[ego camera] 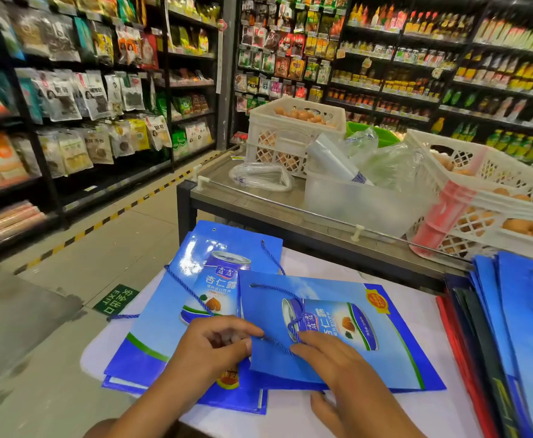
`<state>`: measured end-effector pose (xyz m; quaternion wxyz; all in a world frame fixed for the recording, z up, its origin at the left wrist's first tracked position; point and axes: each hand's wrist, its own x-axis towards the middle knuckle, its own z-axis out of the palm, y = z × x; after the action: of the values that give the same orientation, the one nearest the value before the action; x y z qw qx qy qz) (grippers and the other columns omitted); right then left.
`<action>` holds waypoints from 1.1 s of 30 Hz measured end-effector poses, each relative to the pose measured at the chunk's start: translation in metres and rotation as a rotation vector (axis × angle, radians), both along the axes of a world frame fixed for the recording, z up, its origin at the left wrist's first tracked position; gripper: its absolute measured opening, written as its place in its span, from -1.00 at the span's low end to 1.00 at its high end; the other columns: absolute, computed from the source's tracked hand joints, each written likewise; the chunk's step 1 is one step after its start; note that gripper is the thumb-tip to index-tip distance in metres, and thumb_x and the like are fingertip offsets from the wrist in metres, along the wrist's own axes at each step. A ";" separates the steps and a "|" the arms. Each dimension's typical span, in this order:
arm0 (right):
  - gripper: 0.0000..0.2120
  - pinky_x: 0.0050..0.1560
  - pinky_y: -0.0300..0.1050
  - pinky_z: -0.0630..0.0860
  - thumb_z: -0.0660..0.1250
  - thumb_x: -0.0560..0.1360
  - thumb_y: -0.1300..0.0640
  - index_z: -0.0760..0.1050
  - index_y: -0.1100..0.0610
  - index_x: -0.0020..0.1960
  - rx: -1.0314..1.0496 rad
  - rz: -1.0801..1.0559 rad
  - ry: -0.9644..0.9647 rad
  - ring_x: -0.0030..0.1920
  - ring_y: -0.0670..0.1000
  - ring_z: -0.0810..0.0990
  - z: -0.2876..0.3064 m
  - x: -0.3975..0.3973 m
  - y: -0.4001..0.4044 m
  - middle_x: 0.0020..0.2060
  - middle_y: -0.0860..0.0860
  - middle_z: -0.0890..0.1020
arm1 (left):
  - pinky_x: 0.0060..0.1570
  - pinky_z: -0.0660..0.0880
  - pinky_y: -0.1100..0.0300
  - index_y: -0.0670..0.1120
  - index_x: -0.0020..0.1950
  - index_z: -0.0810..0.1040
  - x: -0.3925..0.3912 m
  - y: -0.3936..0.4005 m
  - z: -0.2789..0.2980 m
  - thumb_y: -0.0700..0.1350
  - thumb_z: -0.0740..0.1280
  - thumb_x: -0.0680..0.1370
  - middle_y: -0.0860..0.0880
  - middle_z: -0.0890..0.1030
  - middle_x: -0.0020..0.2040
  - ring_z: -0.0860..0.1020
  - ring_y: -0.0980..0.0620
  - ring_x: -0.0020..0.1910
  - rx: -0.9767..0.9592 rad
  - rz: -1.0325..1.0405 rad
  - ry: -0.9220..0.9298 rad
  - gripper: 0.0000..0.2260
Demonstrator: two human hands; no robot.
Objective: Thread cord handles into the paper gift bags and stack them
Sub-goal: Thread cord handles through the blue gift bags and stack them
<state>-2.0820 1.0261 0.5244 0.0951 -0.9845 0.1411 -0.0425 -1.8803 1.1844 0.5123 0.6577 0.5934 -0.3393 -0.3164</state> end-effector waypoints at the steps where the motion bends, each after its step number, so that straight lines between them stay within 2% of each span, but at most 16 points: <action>1: -0.22 0.18 -0.49 0.37 0.56 0.12 -0.13 0.45 -0.26 0.33 -0.015 0.028 0.006 0.26 -0.26 0.51 -0.002 0.001 0.001 0.30 -0.32 0.51 | -0.29 0.49 0.27 -0.01 -0.11 0.79 -0.001 0.001 0.000 -0.32 0.53 0.47 -0.05 0.63 -0.35 0.55 0.10 -0.35 -0.013 -0.013 -0.012 -0.80; 3: -0.29 -0.02 -0.51 0.48 0.57 0.04 -0.07 0.55 -0.27 0.19 -0.061 0.020 -0.067 0.15 -0.25 0.56 0.000 0.001 0.006 0.16 -0.32 0.63 | -0.21 0.55 0.28 0.01 -0.07 0.78 -0.003 0.003 -0.001 -0.36 0.49 0.51 -0.07 0.69 -0.23 0.64 0.10 -0.23 -0.045 -0.021 -0.006 -0.74; 4: -0.33 -0.06 -0.48 0.51 0.58 0.08 -0.05 0.54 -0.27 0.18 -0.096 0.007 -0.111 0.15 -0.24 0.56 0.004 0.000 0.005 0.14 -0.32 0.65 | -0.13 0.59 0.28 0.03 -0.02 0.77 -0.003 0.004 -0.002 -0.34 0.48 0.53 -0.08 0.72 -0.12 0.69 0.05 -0.10 -0.074 -0.015 0.022 -0.75; 6: -0.30 -0.11 -0.40 0.57 0.68 0.09 0.00 0.55 -0.24 0.19 -0.149 -0.037 -0.146 0.09 -0.24 0.62 0.015 0.000 0.009 0.10 -0.29 0.69 | -0.01 0.61 0.25 0.06 0.15 0.71 -0.004 0.007 -0.003 -0.19 0.45 0.50 -0.04 0.70 0.09 0.66 0.00 0.15 -0.134 0.023 0.051 -0.74; 8: -0.35 -0.14 -0.30 0.60 0.71 0.11 0.12 0.64 -0.15 0.15 -0.229 -0.110 -0.249 -0.01 -0.17 0.70 0.027 0.000 0.008 0.04 -0.21 0.73 | 0.04 0.63 0.12 0.11 0.28 0.61 -0.003 0.007 -0.006 -0.09 0.44 0.48 0.02 0.66 0.22 0.62 -0.01 0.19 -0.135 0.116 -0.002 -0.63; 9: -0.44 -0.13 -0.24 0.61 0.64 0.21 0.17 0.64 -0.11 0.17 -0.254 -0.127 -0.293 -0.02 -0.12 0.70 0.031 0.001 0.007 0.03 -0.17 0.74 | 0.08 0.64 0.04 0.13 0.31 0.57 -0.002 0.007 -0.007 -0.08 0.44 0.49 0.05 0.64 0.25 0.62 0.00 0.17 -0.117 0.171 -0.033 -0.60; 11: -0.54 -0.12 -0.14 0.63 0.43 0.36 0.22 0.59 -0.07 0.23 -0.309 -0.162 -0.364 -0.03 -0.02 0.71 0.043 0.002 0.006 0.03 -0.11 0.74 | 0.09 0.63 0.10 0.20 0.30 0.54 -0.002 0.005 -0.008 -0.18 0.45 0.53 0.11 0.62 0.27 0.64 0.02 0.15 -0.083 0.232 -0.094 -0.59; 14: -0.65 -0.08 0.02 0.63 0.25 0.50 0.20 0.65 0.05 0.21 -0.373 -0.167 -0.424 -0.12 0.12 0.73 0.064 0.004 0.004 -0.02 0.00 0.74 | 0.12 0.53 0.33 0.18 0.25 0.56 -0.003 0.004 -0.013 -0.29 0.44 0.57 0.16 0.59 0.25 0.60 0.06 0.20 -0.033 0.260 -0.298 -0.59; 17: -0.64 -0.16 0.13 0.66 0.31 0.47 0.31 0.64 0.11 0.22 -0.374 -0.156 -0.511 -0.17 0.15 0.68 0.094 0.004 0.003 -0.06 0.04 0.73 | 0.05 0.51 0.37 0.10 0.16 0.60 -0.001 0.002 -0.016 -0.26 0.43 0.59 0.17 0.60 0.17 0.61 0.09 0.13 -0.023 0.339 -0.374 -0.72; 20: -0.71 -0.09 0.03 0.53 0.27 0.55 0.28 0.62 0.16 0.22 -0.331 -0.117 -0.613 -0.10 0.05 0.57 0.126 0.004 -0.007 -0.03 0.05 0.70 | -0.14 0.49 0.34 0.05 -0.03 0.63 0.002 0.000 -0.019 -0.21 0.42 0.61 0.08 0.66 -0.07 0.62 0.04 -0.10 -0.001 0.401 -0.312 -0.85; 23: -0.73 -0.07 -0.06 0.40 0.23 0.61 0.20 0.60 0.20 0.23 -0.347 -0.078 -0.673 -0.08 0.01 0.52 0.153 0.014 -0.020 -0.02 0.06 0.68 | -0.19 0.50 0.32 0.00 -0.09 0.64 -0.001 0.000 -0.018 -0.17 0.41 0.62 0.08 0.67 -0.19 0.61 0.07 -0.20 0.038 0.338 -0.304 -0.89; 25: -0.71 -0.04 -0.06 0.38 0.22 0.62 0.16 0.57 0.17 0.28 -0.348 -0.085 -0.650 -0.05 -0.04 0.51 0.160 0.023 -0.029 0.03 0.02 0.69 | -0.17 0.55 0.17 -0.02 -0.07 0.66 -0.004 0.000 -0.015 -0.09 0.39 0.64 0.04 0.69 -0.19 0.63 0.03 -0.20 0.064 0.220 -0.318 -0.89; 27: -0.68 0.02 -0.03 0.38 0.20 0.64 0.12 0.55 0.11 0.34 -0.325 -0.097 -0.604 0.01 -0.05 0.53 0.162 0.034 -0.041 0.10 -0.01 0.69 | -0.19 0.54 0.12 -0.04 -0.11 0.61 -0.006 0.002 -0.016 0.00 0.37 0.65 0.05 0.65 -0.26 0.60 0.08 -0.25 0.096 0.108 -0.369 -0.81; 30: -0.65 0.12 0.04 0.42 0.14 0.65 0.07 0.51 0.01 0.38 -0.283 -0.109 -0.482 0.12 0.01 0.60 0.157 0.059 -0.064 0.18 -0.05 0.68 | -0.31 0.41 0.16 -0.07 -0.20 0.47 -0.007 0.003 -0.017 0.05 0.33 0.67 0.10 0.47 -0.40 0.44 0.20 -0.37 0.116 0.069 -0.410 -0.70; 33: -0.67 0.12 0.04 0.40 0.07 0.65 0.01 0.53 -0.02 0.30 -0.314 -0.110 -0.328 0.15 0.09 0.59 0.142 0.090 -0.088 0.15 -0.04 0.68 | -0.35 0.38 0.27 -0.01 -0.20 0.46 -0.007 0.005 -0.011 0.14 0.27 0.64 0.18 0.48 -0.40 0.46 0.20 -0.38 0.093 0.102 -0.345 -0.70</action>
<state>-1.9923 0.9381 0.6665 -0.0399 -0.9579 0.1690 -0.2285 -1.8875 1.1892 0.5011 0.5769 0.6850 -0.4017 -0.1914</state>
